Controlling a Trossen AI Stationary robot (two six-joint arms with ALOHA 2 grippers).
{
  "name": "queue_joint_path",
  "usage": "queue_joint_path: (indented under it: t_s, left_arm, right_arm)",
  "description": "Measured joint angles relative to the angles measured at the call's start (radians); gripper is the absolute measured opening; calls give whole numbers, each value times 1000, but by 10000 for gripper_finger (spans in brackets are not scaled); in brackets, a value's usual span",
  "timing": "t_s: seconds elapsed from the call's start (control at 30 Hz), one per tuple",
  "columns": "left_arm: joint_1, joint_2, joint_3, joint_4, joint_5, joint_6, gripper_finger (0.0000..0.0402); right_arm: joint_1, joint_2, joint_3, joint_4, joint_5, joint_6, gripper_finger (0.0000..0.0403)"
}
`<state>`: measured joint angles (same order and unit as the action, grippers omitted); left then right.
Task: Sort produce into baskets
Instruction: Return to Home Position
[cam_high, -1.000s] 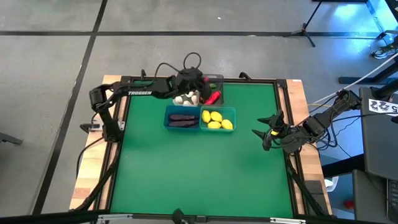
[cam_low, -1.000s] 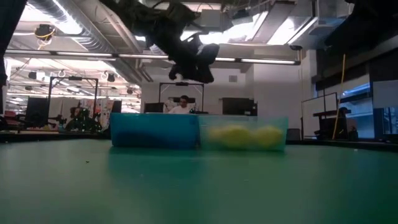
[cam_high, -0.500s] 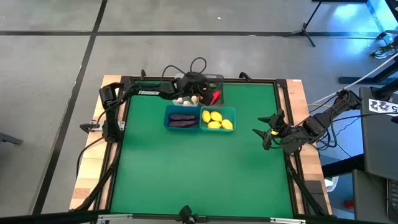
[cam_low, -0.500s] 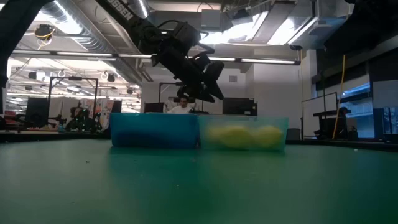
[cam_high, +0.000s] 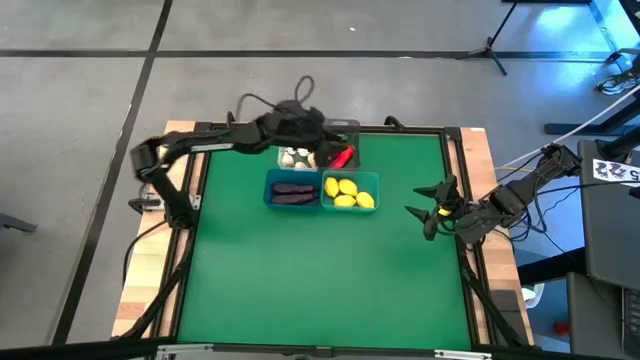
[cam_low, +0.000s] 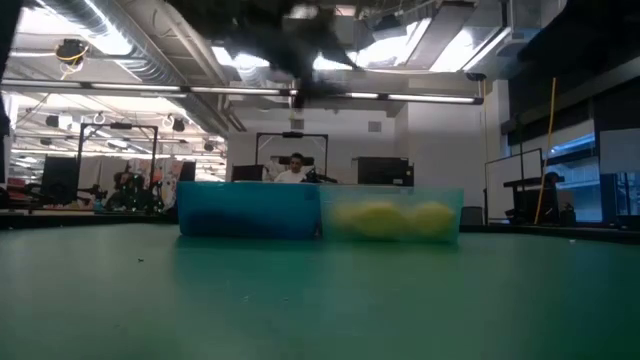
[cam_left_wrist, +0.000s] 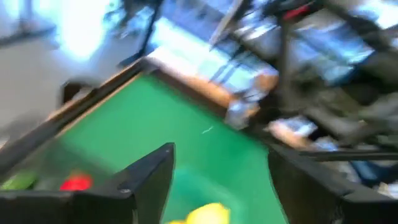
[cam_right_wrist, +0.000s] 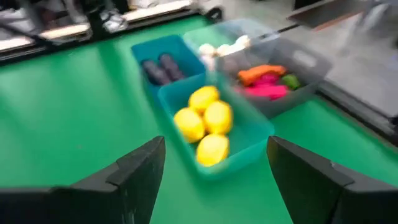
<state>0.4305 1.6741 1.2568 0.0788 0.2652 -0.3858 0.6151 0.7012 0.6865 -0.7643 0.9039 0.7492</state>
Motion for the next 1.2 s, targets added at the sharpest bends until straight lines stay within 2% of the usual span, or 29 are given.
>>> queue_joint_path:
  t_s: [0.13, 0.23, 0.3, 0.4, 0.47, 0.6, 0.73, 0.9, 1.03, 1.2]
  left_arm:
    - [-33, -185, 0, -54, 31, 88, 251]
    - [-69, -347, 0, -109, 33, 174, 251]
    - [-96, -457, -4, -155, 19, 225, 251]
    - [-143, -621, -5, -259, -65, 274, 251]
    - [-190, -718, -5, -340, -150, 308, 251]
    - [-316, -881, -40, -448, -317, 330, 251]
    - [-439, -1083, -256, -318, -426, 308, 251]
    - [-531, -1343, -603, -141, -576, 226, 251]
    - [-573, -1484, -827, -23, -604, 176, 251]
    - [-626, -1577, -1011, 79, -610, 124, 251]
  right_arm:
    - [0, -8, 0, -18, -70, -33, 280]
    - [0, -23, 2, 0, -1, 26, 280]
    - [0, -45, 3, 19, 12, -18, 280]
    - [0, -84, 1, 37, 13, -26, 280]
    - [2, -109, -4, 102, 29, -91, 280]
    - [41, -220, -38, 314, -89, -313, 280]
    - [78, -369, -141, 569, -228, -546, 280]
    - [85, -558, -275, 688, -298, -624, 280]
    - [86, -649, -359, 720, -315, -650, 280]
    - [85, -697, -423, 722, -303, -652, 280]
